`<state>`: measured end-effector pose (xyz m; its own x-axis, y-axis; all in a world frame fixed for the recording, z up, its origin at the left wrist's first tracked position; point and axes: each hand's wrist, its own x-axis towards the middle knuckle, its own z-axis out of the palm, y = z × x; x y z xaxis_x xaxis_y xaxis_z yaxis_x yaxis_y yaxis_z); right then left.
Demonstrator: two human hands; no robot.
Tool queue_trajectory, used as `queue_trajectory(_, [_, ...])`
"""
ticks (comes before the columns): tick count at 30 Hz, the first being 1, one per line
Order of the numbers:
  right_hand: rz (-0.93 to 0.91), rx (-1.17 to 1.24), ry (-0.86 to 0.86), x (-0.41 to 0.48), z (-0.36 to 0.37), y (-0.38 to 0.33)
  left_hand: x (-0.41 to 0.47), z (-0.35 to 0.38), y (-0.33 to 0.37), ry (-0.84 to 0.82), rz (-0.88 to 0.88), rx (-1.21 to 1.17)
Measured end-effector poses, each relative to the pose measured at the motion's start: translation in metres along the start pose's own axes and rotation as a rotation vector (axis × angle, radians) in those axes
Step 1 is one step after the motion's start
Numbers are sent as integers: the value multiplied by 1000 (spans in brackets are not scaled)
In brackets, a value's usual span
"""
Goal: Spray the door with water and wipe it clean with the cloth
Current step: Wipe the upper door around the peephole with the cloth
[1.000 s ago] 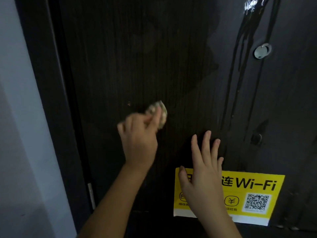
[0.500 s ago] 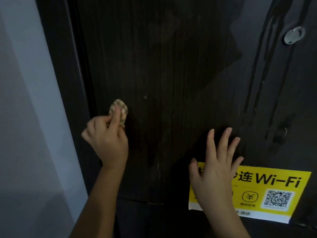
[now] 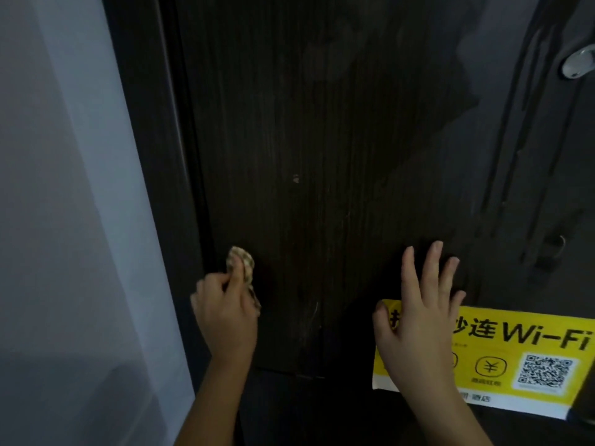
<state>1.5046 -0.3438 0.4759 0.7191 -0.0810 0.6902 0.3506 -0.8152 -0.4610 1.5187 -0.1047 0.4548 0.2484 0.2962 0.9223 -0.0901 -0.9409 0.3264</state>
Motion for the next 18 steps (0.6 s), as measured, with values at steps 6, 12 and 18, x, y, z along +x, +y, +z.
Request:
queue_trajectory(6, [50,87,56,-8,-5,5,53,1,17,122,-86,-119])
queue_trajectory(12, [76,58,15,-15,-1,16,-16,15,37,-86,304,-159])
queue_trajectory(18, [74,33,-4,-17,1,17,-35,25,51,-81,197,-191])
